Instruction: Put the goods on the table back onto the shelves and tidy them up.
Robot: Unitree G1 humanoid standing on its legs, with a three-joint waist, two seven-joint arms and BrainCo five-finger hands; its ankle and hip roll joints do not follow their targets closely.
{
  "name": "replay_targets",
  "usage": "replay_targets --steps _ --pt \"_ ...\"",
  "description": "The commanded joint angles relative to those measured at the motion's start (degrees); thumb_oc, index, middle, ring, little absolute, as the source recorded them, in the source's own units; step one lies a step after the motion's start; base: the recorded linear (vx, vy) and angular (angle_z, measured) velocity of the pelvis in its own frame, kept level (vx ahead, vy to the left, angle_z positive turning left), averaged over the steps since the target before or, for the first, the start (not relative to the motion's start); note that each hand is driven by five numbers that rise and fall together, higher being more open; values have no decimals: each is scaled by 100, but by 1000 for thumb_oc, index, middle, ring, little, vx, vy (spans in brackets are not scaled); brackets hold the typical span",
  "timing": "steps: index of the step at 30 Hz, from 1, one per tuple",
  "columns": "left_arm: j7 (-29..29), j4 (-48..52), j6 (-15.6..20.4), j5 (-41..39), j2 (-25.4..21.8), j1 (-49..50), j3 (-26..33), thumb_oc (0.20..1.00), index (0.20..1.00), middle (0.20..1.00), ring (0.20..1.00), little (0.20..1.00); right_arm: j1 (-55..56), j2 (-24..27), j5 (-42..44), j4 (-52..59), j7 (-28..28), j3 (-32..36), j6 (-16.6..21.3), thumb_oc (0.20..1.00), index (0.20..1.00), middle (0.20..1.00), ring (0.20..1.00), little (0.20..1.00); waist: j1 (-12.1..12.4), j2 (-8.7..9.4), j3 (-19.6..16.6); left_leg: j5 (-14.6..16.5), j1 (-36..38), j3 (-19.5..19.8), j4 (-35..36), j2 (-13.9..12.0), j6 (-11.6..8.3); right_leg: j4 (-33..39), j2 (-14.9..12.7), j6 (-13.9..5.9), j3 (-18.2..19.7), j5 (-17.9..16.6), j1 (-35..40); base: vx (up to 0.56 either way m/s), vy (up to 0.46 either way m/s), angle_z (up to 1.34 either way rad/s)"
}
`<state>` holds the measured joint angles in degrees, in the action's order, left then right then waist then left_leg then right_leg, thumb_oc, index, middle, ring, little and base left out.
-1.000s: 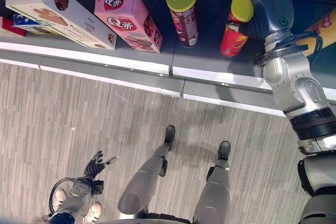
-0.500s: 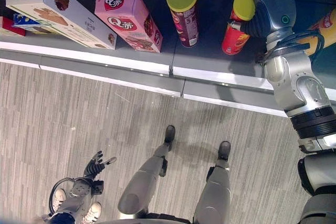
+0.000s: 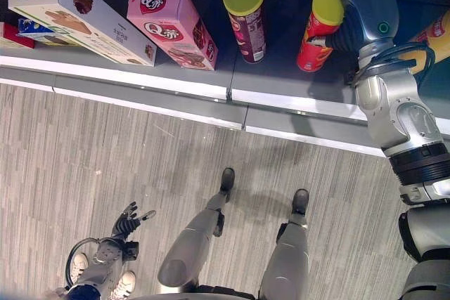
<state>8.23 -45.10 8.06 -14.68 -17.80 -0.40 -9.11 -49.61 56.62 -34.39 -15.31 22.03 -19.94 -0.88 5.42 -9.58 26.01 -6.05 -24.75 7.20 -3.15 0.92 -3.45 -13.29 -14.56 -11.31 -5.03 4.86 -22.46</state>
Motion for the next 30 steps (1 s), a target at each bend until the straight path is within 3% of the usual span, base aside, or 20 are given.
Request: replay_targets --steps 1,7,13,18,21,22,24,25,26,29,30 --pt "147 -185 63 20 -241 -111 -141 1000 1000 1000 1000 1000 -423 47 -217 73 306 -261 -1 1000 1000 1000 1000 1000 57 232 -149 728 121 -405 -295 -203 -272 526 91 112 380 -444 106 0 0 0" --pt "102 -145 36 95 -277 -103 -184 1000 1000 1000 1000 1000 -221 30 -228 400 379 -68 40 1000 1000 1000 1000 1000 56 342 -389 607 408 -429 111 -278 -304 985 132 54 307 -658 395 14 3 -1" --pt "32 -249 -107 322 -216 7 -93 1000 1000 1000 1000 1000 1337 -442 -29 1646 401 995 278 1000 1000 1000 1000 1000 -95 551 -751 598 901 -555 462 -327 -264 1473 120 -46 295 -914 819 88 59 -9" --pt "-80 -459 -205 604 -207 98 131 1000 1000 1000 1000 1000 2821 -1097 1181 2357 -346 1420 810 1000 1000 1000 1000 1000 -412 838 -947 718 1241 -815 527 -279 -146 1652 69 -179 529 -1252 908 68 120 -20" --pt "-68 -696 -224 715 -260 122 357 1000 1000 1000 1000 1000 3499 -1611 1842 2333 -684 1543 982 1000 1000 1000 1000 1000 -566 1009 -927 848 1419 -1202 452 -300 -67 1660 97 -301 653 -1461 828 26 114 -57" --pt "-56 -685 -229 772 -307 132 416 1000 1000 1000 1000 1000 3645 -1729 2031 2287 -828 1532 1044 1000 1000 1000 1000 1000 -588 1038 -908 889 1457 -1355 396 -365 -54 1641 101 -292 509 -1441 795 5 70 -93" --pt "-95 -604 -231 781 -415 195 530 1000 1000 1000 1000 1000 3797 -1852 2307 2213 -993 1489 1110 1000 1000 1000 1000 1000 -551 1058 -893 944 1616 -1772 345 -591 -69 1480 -22 -249 -314 -1307 794 -18 19 -124" --pt "-95 -603 -232 781 -417 194 531 1000 1000 1000 1000 1000 3796 -1854 2308 2216 -994 1490 1109 1000 1000 1000 1000 1000 -555 1066 -897 929 1606 -1771 350 -582 -67 1483 -30 -249 -314 -1317 785 -16 -58 -142" --pt "-84 -599 -274 874 -462 311 680 1000 1000 1000 1000 1000 4018 -1890 2475 2116 -1098 1594 1148 1000 1000 1000 1000 1000 -547 1093 -977 929 1825 -2244 339 -868 -138 1375 -285 -181 -1188 -1228 983 -6 -51 -145" --pt "-76 -707 -296 942 -495 302 778 1000 1000 1000 1000 1000 4176 -1942 2594 2033 -1171 1753 1151 1000 1000 1000 1000 1000 -599 1173 -1040 943 2026 -2548 322 -1025 -182 1277 -455 -219 -1280 -1429 989 54 -176 -139" --pt "-72 -786 -303 937 -536 301 897 1000 1000 1000 1000 1000 4288 -1966 2740 1912 -1163 1899 1131 1000 1000 1000 1000 1000 -621 1197 -1101 1122 2259 -2740 191 -1232 -286 1239 -620 -318 -1424 -1547 1102 96 -222 -75"
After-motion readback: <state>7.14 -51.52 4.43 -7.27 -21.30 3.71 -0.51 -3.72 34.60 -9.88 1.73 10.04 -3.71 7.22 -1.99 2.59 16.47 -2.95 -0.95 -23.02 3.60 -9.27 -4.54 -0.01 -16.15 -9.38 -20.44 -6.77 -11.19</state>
